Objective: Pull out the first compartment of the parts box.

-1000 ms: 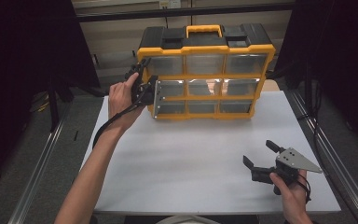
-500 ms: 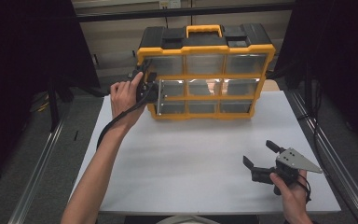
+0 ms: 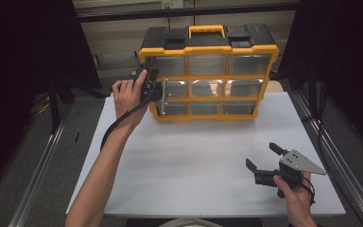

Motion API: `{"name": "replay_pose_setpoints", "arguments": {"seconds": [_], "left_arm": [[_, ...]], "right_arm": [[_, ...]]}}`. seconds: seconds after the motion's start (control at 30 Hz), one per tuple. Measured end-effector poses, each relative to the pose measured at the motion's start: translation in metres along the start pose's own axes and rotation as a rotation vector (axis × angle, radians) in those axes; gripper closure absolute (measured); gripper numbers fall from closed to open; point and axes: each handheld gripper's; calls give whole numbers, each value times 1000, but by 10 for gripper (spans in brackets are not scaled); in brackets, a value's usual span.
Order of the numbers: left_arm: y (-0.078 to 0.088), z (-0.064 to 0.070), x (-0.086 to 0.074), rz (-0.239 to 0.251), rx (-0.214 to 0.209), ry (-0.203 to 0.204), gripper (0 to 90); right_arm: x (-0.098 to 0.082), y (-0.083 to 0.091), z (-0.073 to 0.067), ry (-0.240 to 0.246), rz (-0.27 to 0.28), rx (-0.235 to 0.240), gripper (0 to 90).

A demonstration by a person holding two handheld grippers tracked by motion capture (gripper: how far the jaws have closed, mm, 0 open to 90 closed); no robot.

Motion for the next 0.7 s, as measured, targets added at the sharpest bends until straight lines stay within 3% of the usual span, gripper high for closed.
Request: {"name": "replay_pose_setpoints", "arguments": {"seconds": [0.17, 0.23, 0.57, 0.63, 0.7], "left_arm": [[1, -6, 0, 2, 7, 23, 580], [1, -6, 1, -11, 25, -5, 642], [0, -9, 2, -13, 52, -10, 750], [2, -9, 4, -44, 49, -7, 773], [0, -9, 3, -15, 62, 3, 799]], "right_arm": [[0, 0, 0, 0, 0, -3, 8], [0, 0, 0, -1, -1, -1, 9], [0, 0, 0, -2, -3, 4, 9], [0, -1, 0, 4, 1, 7, 9], [0, 0, 0, 4, 2, 3, 9]]}}
Point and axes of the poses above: each handheld gripper's, and its own axes: y roughly backward along the jaws, x roughly out of its top, z roughly to its right, and after that the axes turned 3 degrees about x, right-handed
